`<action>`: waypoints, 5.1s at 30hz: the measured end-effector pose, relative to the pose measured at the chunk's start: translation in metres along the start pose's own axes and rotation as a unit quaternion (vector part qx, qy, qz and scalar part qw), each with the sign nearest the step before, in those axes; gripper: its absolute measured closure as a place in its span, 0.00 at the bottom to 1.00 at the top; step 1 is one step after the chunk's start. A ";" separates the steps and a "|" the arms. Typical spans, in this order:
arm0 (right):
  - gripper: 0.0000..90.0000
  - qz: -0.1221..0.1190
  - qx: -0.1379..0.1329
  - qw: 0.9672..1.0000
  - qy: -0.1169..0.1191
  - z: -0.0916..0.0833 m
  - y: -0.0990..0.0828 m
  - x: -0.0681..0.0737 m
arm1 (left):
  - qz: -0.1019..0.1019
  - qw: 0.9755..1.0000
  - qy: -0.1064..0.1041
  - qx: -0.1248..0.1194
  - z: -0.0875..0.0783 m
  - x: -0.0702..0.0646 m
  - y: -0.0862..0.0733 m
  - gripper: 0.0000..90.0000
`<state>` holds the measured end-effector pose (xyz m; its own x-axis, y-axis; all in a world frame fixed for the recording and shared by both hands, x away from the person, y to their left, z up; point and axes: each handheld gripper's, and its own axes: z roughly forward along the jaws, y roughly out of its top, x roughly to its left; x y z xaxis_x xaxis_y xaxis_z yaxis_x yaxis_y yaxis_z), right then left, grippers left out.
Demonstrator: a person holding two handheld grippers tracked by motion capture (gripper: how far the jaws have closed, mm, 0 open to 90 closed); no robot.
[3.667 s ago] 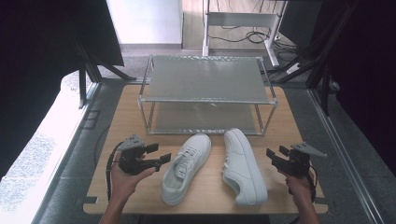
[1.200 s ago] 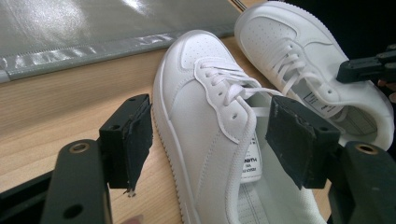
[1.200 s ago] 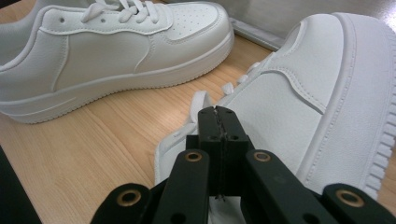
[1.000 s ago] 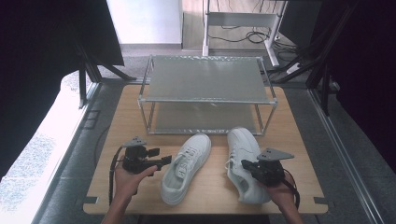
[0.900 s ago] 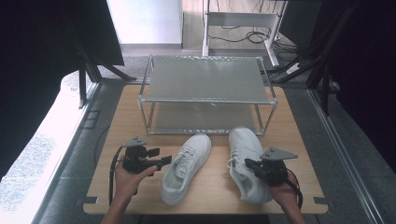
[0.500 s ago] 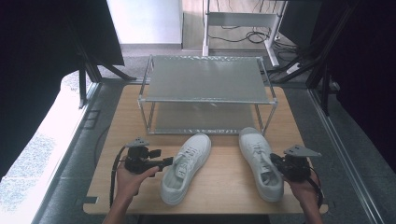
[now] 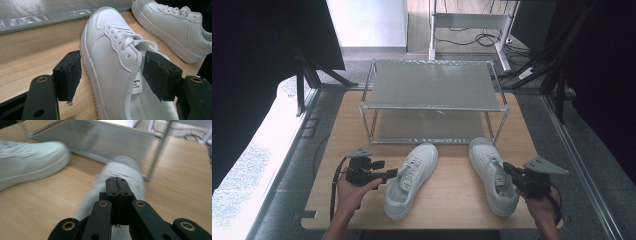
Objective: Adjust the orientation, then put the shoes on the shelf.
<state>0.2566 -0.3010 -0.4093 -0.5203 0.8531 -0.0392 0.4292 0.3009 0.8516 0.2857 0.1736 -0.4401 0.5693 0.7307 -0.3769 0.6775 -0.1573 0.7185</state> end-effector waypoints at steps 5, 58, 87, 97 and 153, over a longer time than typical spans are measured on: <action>1.00 -0.052 0.028 0.998 0.029 0.009 0.004 0.040 | -0.001 1.000 0.000 -0.008 -0.005 0.001 0.001 0.35; 0.65 0.065 -0.037 0.996 0.046 0.006 -0.002 -0.018 | 0.014 0.997 0.003 -0.079 -0.023 -0.015 0.008 0.39; 0.63 0.077 -0.024 0.996 0.023 0.009 -0.013 -0.025 | 0.076 0.993 0.083 0.023 0.023 -0.030 -0.003 0.47; 0.63 0.081 -0.027 0.996 0.019 0.007 -0.013 -0.027 | 0.092 0.987 0.121 0.043 0.043 -0.032 -0.008 0.57; 0.94 0.010 0.222 0.975 -0.007 0.072 -0.023 -0.071 | 0.077 0.986 0.138 0.053 0.060 -0.030 -0.008 0.90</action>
<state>0.3370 -0.3382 -0.4641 -0.5001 0.8653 -0.0344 0.7180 0.4365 0.5422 0.2908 0.1130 -0.4699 0.5305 0.8435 -0.0845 0.6467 -0.3383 0.6836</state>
